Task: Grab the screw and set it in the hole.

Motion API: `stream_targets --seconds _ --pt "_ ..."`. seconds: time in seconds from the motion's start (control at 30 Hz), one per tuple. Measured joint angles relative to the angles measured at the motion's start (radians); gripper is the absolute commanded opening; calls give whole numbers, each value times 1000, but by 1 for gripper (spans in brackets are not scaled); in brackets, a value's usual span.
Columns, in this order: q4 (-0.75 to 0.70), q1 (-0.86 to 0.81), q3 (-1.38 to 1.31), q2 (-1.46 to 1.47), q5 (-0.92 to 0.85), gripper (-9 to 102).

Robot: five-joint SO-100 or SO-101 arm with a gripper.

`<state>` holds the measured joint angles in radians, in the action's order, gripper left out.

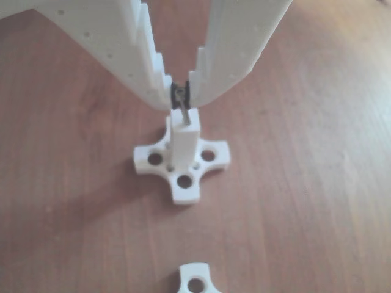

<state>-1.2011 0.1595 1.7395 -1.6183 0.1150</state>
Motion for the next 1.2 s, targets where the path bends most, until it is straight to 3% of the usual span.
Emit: stream_targets --seconds 1.2 --pt "0 -3 8 0 9 -4"
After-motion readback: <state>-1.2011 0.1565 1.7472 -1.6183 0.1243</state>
